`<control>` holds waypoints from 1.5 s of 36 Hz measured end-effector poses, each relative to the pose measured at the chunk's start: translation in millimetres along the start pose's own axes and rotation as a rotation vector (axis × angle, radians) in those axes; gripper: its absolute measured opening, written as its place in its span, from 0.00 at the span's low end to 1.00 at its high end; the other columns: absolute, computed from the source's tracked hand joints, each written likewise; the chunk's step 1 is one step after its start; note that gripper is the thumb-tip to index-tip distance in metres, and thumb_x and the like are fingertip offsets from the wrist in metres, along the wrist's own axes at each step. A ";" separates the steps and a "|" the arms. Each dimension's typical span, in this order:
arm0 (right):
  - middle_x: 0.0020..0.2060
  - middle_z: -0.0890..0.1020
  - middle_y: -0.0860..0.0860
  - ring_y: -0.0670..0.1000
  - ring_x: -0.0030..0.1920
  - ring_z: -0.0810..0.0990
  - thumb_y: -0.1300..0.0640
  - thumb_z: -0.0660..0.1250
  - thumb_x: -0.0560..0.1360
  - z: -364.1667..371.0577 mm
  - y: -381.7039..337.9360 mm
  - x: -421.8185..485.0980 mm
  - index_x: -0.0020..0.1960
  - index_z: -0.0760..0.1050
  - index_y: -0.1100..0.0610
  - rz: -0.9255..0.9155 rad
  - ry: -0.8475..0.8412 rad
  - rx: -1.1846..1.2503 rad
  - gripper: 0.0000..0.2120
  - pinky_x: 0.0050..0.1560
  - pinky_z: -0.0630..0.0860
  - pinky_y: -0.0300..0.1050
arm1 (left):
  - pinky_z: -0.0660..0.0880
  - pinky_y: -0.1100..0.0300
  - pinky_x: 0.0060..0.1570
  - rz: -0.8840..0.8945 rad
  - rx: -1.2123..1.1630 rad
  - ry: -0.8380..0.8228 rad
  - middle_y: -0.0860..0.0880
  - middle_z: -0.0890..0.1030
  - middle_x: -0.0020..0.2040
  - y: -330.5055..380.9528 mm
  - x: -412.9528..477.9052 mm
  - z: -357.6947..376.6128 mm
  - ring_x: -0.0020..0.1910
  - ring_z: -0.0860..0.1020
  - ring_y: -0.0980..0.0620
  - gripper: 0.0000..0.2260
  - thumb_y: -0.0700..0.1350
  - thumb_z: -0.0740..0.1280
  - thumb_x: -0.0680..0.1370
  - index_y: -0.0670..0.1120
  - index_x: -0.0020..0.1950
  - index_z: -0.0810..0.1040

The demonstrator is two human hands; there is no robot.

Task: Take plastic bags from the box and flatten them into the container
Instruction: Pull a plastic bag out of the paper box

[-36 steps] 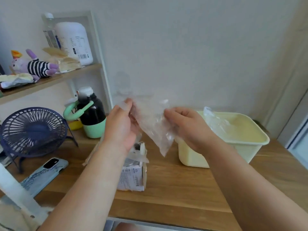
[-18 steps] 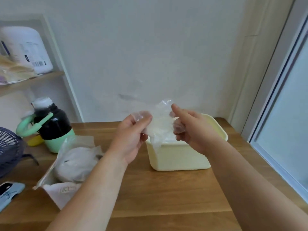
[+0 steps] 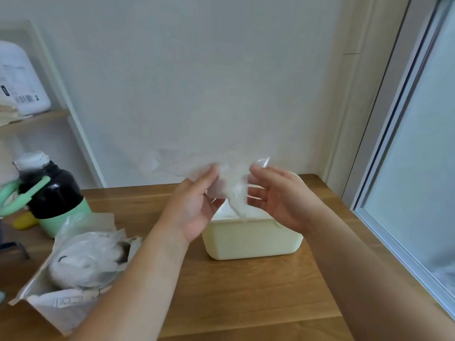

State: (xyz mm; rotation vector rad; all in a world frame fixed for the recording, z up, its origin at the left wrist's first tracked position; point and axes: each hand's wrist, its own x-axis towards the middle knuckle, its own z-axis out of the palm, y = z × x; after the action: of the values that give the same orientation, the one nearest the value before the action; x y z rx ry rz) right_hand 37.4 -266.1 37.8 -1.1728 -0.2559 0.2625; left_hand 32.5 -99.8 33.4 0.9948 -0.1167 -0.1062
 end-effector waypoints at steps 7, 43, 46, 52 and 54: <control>0.40 0.78 0.52 0.50 0.41 0.75 0.61 0.65 0.77 -6.8 0.0 2.8 0.48 0.78 0.58 -0.089 0.241 -0.111 0.04 0.46 0.74 0.44 | 0.77 0.59 0.45 -0.064 0.152 0.179 0.45 0.80 0.54 -14.7 11.3 1.2 0.50 0.79 0.50 0.19 0.42 0.73 0.71 0.39 0.59 0.75; 0.29 0.69 0.53 0.51 0.30 0.71 0.67 0.65 0.71 -16.1 -12.7 25.6 0.33 0.76 0.60 -0.065 0.267 0.437 0.09 0.37 0.77 0.41 | 0.78 0.62 0.42 0.275 0.355 0.311 0.50 0.77 0.39 -21.1 11.9 9.5 0.41 0.80 0.54 0.10 0.33 0.68 0.75 0.48 0.51 0.79; 0.28 0.68 0.51 0.48 0.27 0.70 0.67 0.63 0.74 -14.9 -13.2 32.2 0.33 0.76 0.60 -0.038 0.314 0.512 0.12 0.37 0.80 0.42 | 0.78 0.58 0.45 0.322 0.582 0.376 0.55 0.77 0.39 -18.3 7.7 1.7 0.42 0.78 0.56 0.09 0.42 0.73 0.73 0.52 0.51 0.79; 0.22 0.68 0.52 0.48 0.24 0.70 0.70 0.60 0.74 -9.7 -14.1 33.1 0.30 0.70 0.61 0.139 0.296 0.325 0.15 0.28 0.77 0.37 | 0.56 0.64 0.65 0.441 1.125 0.294 0.58 0.56 0.71 -9.3 8.7 -4.1 0.72 0.54 0.58 0.38 0.64 0.75 0.62 0.61 0.69 0.65; 0.24 0.71 0.52 0.47 0.23 0.68 0.71 0.59 0.74 -9.0 -16.0 31.1 0.34 0.72 0.62 0.169 0.261 0.261 0.11 0.25 0.74 0.35 | 0.55 0.59 0.69 0.408 1.213 0.278 0.59 0.53 0.73 -3.7 13.5 -7.0 0.74 0.51 0.59 0.41 0.71 0.67 0.56 0.63 0.69 0.66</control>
State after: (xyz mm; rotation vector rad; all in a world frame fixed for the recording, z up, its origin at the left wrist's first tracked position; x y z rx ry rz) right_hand 70.8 -269.4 51.3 -0.9575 0.1056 0.2784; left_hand 46.8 -98.0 27.2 2.1535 -0.1247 0.5434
